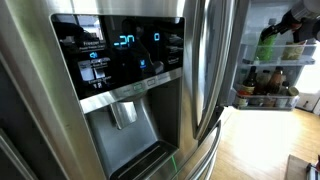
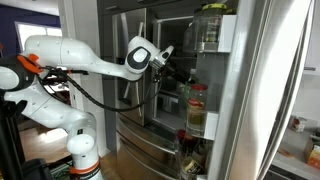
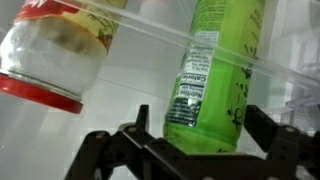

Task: Move the green bottle to the top compartment of the fridge door

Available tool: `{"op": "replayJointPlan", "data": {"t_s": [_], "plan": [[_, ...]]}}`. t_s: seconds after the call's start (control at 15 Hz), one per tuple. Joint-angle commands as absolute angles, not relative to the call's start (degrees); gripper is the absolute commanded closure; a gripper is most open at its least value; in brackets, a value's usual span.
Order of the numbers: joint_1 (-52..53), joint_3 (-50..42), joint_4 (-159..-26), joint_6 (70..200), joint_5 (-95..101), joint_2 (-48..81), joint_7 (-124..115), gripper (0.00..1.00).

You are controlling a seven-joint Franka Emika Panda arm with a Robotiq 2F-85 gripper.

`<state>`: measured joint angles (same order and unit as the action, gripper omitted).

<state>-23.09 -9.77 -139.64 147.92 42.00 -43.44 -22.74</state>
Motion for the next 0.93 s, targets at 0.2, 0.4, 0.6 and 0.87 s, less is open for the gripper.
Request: {"op": "replayJointPlan", "data": {"t_s": [0.2, 0.4, 0.6, 0.87], "plan": [[-25.4, -8.3, -139.7, 151.3, 39.7, -41.2, -21.5, 0.52], [-25.3, -7.9, -139.9, 151.6, 39.9, -41.2, -20.4, 0.55], [-26.6, -5.4, -139.9, 149.5, 43.0, -42.4, -17.4, 0.55], [-28.7, -1.1, -140.0, 146.8, 50.3, -44.5, -14.6, 0.55]]}}
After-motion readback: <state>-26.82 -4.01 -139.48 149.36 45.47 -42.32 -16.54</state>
